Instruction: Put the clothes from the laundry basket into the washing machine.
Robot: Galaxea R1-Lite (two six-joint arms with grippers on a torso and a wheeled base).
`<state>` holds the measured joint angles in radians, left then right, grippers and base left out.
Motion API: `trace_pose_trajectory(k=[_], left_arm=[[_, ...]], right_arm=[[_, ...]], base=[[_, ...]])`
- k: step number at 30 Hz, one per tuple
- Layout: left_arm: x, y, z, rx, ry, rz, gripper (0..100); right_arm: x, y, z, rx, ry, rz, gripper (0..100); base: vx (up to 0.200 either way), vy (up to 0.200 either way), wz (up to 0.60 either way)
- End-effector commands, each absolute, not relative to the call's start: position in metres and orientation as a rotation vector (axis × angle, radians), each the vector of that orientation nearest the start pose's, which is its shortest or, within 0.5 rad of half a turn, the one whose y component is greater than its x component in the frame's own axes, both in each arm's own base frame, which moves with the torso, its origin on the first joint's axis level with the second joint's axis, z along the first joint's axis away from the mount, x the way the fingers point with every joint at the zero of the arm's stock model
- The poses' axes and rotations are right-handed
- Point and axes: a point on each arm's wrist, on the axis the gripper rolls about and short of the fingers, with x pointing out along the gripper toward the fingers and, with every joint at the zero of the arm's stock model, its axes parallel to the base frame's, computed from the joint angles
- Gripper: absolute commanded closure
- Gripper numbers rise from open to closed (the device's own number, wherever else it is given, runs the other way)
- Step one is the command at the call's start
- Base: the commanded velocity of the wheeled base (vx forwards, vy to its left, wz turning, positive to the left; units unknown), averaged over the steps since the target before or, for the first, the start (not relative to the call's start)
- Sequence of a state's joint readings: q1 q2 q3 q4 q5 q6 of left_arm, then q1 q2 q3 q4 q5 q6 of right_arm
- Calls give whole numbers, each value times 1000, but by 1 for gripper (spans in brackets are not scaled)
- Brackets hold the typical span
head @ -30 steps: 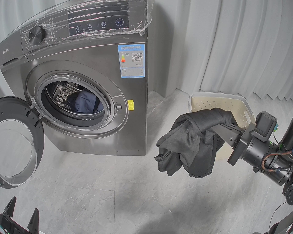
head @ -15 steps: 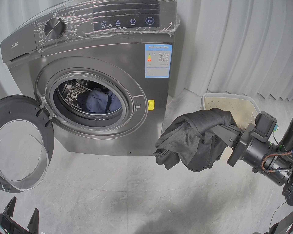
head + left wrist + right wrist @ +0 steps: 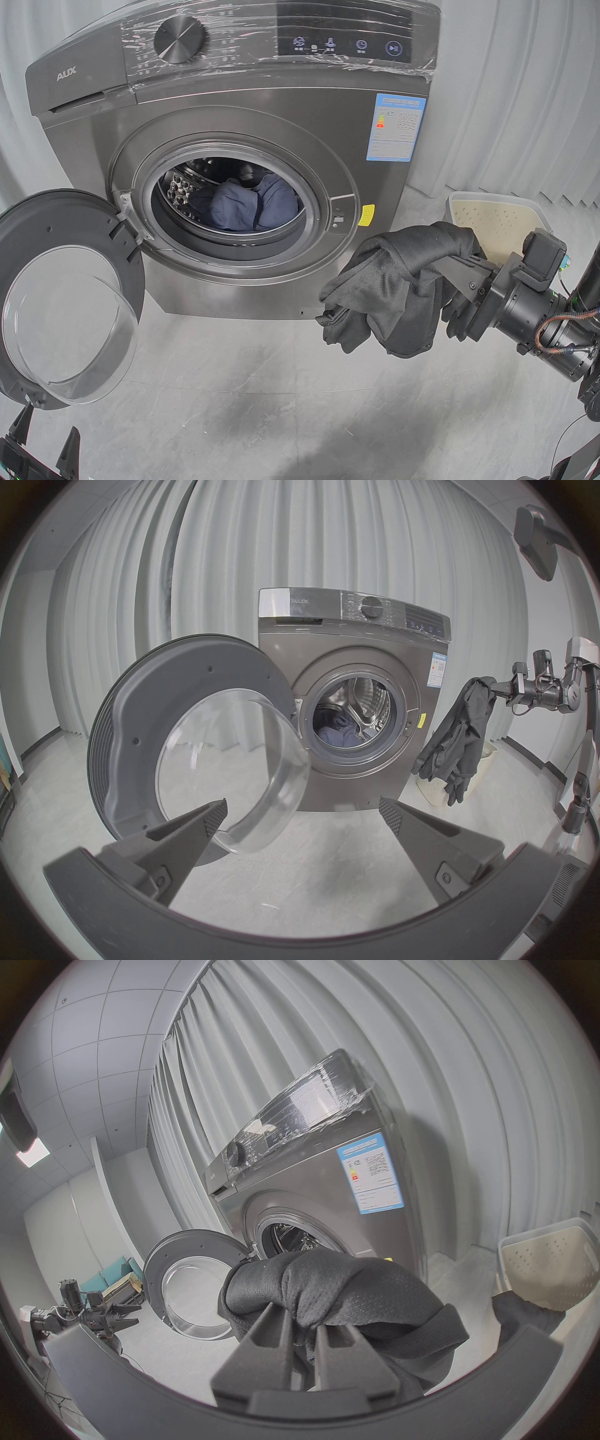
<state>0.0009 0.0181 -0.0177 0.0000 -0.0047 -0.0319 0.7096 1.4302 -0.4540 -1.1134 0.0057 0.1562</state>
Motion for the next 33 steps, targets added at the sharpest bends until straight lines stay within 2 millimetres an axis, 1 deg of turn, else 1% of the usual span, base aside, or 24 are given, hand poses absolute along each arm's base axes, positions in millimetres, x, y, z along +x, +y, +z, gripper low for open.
trace_pose_trajectory(k=[1, 3, 24, 30, 33], left_arm=[[-22, 0, 76, -32, 9, -3, 0], [-22, 0, 76, -32, 9, -3, 0], [-22, 0, 76, -38, 9, 0, 0], [-22, 0, 76, -40, 9, 0, 0], [-22, 0, 76, -35, 8, 2, 0]], right_arm=[[167, 144, 208, 197, -75, 726, 100], [167, 144, 208, 197, -75, 726, 100], [167, 144, 203, 202, -50, 724, 100], [167, 144, 201, 199, -42, 725, 100], [164, 150, 202, 218, -35, 759, 100]], base=[[0, 200, 0], [0, 200, 0], [0, 0, 0], [0, -200, 0], [0, 0, 0]])
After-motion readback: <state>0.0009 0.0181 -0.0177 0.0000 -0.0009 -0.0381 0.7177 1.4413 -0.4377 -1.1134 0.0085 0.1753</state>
